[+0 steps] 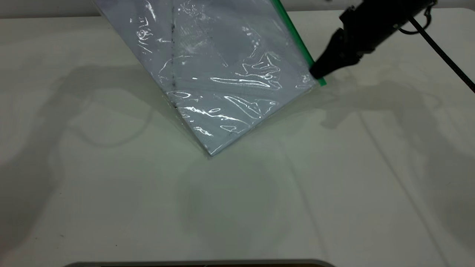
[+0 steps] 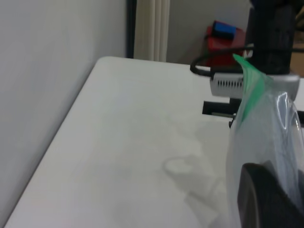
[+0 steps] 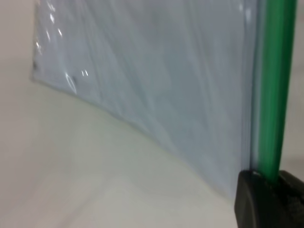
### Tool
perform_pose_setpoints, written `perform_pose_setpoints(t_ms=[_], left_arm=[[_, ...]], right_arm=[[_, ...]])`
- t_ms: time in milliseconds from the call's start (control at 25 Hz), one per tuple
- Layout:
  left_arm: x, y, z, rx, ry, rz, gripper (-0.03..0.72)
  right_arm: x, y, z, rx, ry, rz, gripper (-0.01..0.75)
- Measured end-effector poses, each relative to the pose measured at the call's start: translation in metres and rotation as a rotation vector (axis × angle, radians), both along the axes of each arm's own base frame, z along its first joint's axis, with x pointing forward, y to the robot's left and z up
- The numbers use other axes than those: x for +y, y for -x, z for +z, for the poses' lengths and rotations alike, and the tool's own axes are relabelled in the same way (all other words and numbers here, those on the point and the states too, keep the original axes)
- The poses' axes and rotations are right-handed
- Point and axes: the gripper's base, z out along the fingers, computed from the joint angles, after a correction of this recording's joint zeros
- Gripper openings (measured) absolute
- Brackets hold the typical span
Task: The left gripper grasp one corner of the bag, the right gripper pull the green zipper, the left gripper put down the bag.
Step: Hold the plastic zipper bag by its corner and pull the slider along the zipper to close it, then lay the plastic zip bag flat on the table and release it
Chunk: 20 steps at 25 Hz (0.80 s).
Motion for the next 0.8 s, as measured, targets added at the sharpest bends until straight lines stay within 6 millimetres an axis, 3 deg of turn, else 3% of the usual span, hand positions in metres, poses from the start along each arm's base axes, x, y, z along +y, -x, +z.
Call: perform_pose_setpoints(t_ms=[320, 440, 600, 800], left_arm=[[0.000, 0.001, -0.001, 0.007, -0.006, -0.007, 0.053], [0.001, 0.002, -0.003, 0.043, -0.039, -0.012, 0.053], [0.006, 0.006, -0.007, 0.119, -0.143, -0.023, 0.053], [0.005, 0.012, -0.024, 0.232, -0.288, -0.038, 0.053]], right_arm=[[-0.006, 0.000, -0.002, 0.063, 0.001, -0.064, 0.038], [-0.005, -0.002, 0.002, 0.057, -0.018, -0.096, 0.073], [-0.007, -0.009, 0.020, -0.019, -0.065, -0.119, 0.222], [-0.002, -0.019, 0.077, -0.152, -0.181, -0.180, 0.465]])
